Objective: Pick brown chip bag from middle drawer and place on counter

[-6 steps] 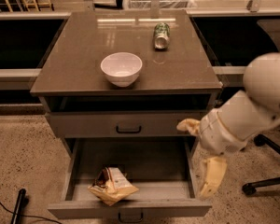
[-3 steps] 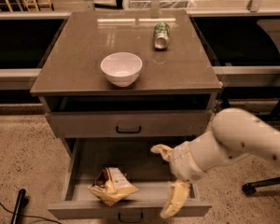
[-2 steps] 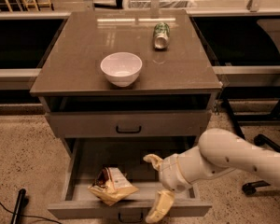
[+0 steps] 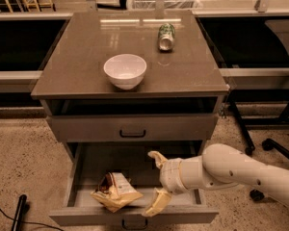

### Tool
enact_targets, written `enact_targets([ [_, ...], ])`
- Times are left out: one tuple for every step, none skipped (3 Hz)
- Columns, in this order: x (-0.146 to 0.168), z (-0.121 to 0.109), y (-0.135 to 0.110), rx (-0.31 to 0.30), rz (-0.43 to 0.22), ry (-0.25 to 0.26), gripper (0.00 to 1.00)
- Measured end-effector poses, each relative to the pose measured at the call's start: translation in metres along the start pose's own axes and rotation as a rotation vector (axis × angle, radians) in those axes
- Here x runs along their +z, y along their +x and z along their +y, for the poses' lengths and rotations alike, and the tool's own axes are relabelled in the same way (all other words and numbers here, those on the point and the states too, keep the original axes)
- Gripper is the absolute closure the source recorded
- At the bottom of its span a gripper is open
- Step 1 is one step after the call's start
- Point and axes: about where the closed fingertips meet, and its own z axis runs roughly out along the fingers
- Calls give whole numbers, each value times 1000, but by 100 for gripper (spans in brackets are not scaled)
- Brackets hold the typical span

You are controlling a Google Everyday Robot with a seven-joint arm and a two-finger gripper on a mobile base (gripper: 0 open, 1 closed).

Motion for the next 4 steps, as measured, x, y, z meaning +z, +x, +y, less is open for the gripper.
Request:
enact_targets([
  [23,11,-3,-70,-24,-38,0],
  [69,4,-4,-208,-67,33,0],
  [108,-9,-4,-277,-67,111,22],
  [132,-19,9,-254,-40,119,24],
])
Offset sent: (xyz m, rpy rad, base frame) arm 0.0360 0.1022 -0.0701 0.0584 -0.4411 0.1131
